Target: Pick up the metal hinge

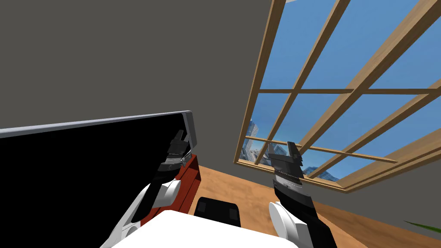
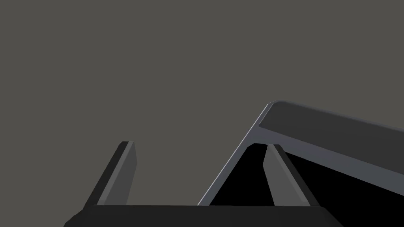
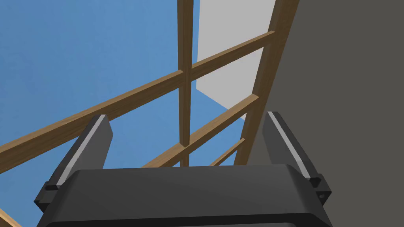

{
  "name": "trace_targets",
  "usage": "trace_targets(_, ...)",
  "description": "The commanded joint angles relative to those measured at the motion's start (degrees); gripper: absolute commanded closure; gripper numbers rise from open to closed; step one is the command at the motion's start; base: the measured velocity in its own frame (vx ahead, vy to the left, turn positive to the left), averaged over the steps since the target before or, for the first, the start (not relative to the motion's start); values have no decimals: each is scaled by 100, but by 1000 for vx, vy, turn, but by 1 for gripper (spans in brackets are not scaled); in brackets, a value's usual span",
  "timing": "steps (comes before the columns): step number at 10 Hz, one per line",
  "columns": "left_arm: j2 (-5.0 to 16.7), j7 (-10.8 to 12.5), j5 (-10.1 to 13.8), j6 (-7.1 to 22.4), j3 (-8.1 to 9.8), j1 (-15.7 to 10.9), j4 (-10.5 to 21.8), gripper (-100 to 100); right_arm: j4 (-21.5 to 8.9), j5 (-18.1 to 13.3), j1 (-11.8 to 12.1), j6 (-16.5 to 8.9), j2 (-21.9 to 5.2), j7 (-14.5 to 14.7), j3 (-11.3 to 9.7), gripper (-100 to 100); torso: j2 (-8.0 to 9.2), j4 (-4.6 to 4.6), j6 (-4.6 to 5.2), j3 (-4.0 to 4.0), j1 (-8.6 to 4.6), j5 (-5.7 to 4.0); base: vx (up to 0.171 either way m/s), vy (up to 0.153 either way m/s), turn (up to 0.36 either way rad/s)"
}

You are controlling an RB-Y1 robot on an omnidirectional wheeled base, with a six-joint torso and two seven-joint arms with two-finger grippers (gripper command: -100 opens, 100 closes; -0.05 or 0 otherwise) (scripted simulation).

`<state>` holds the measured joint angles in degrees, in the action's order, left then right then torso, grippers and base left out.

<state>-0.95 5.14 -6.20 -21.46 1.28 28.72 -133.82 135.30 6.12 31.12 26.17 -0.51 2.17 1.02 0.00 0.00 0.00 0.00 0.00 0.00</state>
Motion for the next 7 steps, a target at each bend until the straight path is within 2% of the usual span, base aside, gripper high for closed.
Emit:
trace_targets(1, 201, 67, 21, 28, 9, -12, 0, -100, 0, 0, 0, 0, 0, 0, 0, 0, 0, 0, 0, 0, 0, 0, 3, -10, 42)
trace_targets(4, 613, 327, 109, 163, 49, -57, 8, -100, 0, 0, 1, 0, 0, 0, 0, 0, -5, -1, -1, -3, -13, -3, 14, -37, 111)
trace_targets(7, 939, 737, 263, 435, 129, -132, 39, -100, 0, 0, 1, 0, 0, 0, 0, 0, -10, -2, -2, -6, -14, -3, 25, -44, 147)
